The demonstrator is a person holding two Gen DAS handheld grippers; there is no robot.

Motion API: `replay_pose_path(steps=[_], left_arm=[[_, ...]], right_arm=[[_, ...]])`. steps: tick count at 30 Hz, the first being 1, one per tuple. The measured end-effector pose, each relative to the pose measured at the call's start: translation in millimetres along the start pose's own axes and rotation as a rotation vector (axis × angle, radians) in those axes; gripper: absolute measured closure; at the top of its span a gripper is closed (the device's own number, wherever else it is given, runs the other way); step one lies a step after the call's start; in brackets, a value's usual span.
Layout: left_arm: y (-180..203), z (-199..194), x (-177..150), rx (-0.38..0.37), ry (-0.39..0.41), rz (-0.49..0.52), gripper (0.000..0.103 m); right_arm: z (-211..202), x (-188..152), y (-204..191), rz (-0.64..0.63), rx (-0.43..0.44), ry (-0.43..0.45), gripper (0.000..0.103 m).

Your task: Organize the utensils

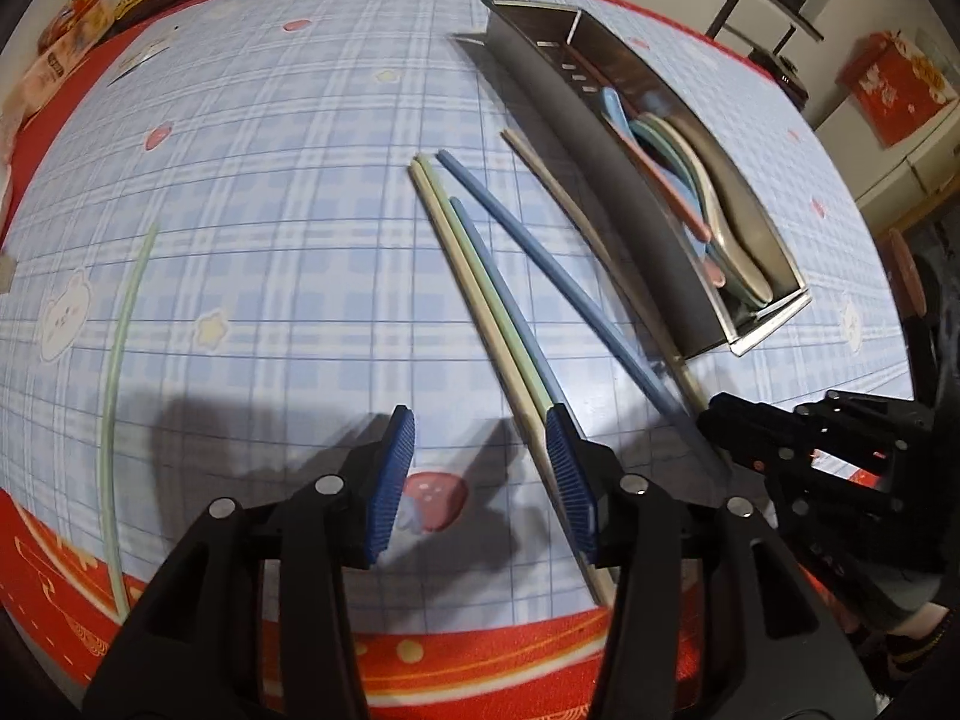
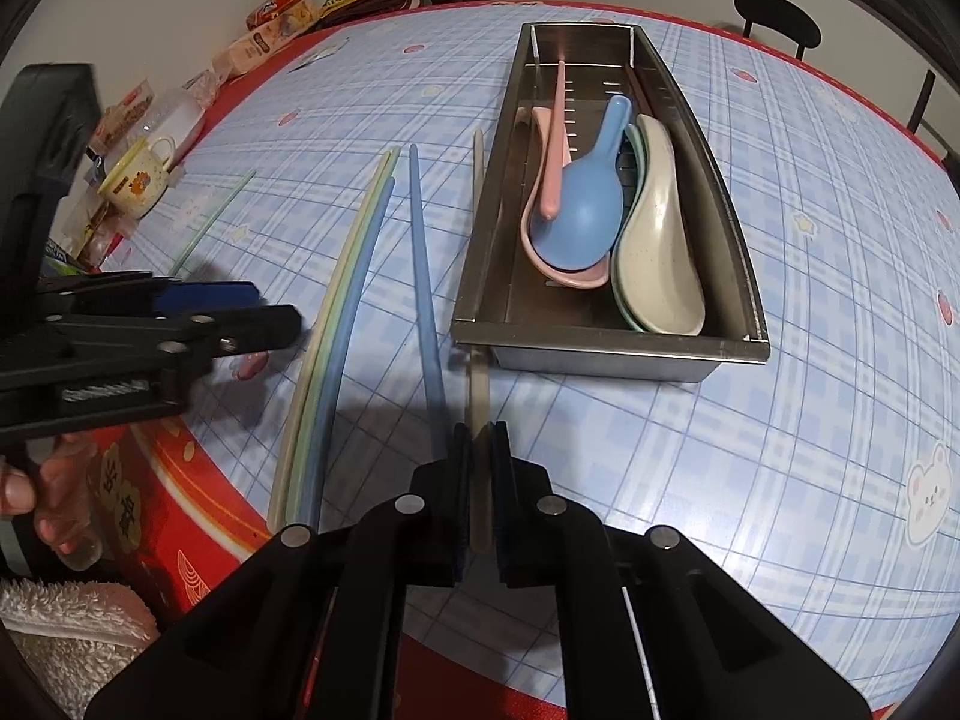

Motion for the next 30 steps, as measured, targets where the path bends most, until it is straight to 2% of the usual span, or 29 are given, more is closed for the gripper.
replay_pose_path(steps=[12, 19, 22, 26, 30], left_arm=[[3, 11, 6, 0.041, -0.004, 0.012, 0.055], [0, 14, 11, 0.081, 0.001, 0.002, 0.048], [-1, 14, 12, 0.084, 0.005, 0.007, 0.048], [-6, 13, 12, 0.08, 0.004, 0.002, 0.058], [-12, 11, 9, 0.065, -0.01, -0.015, 0.06]], right_arm=[[-1, -2, 1, -0.006, 0.003, 0.008, 0.095], [-1, -1, 0, -0.007, 0.002, 0.007, 0.095], [-1, -1, 0, -0.006, 0.003, 0.007, 0.095], [-1, -1, -1, -0.002, 0.005, 0.007, 0.095], [-1, -1, -1, 0.007, 0.008, 0.008, 0.095]])
Point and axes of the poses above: each gripper's, at about its wrist camera, not at the fingertips, and z roughly the way its jaws point, y to its right, x to its top, the point moved 4 cm from there along z, roughly the way its jaws point, and after that the axes turned 1 degree about -y, right-handed, at the moved point
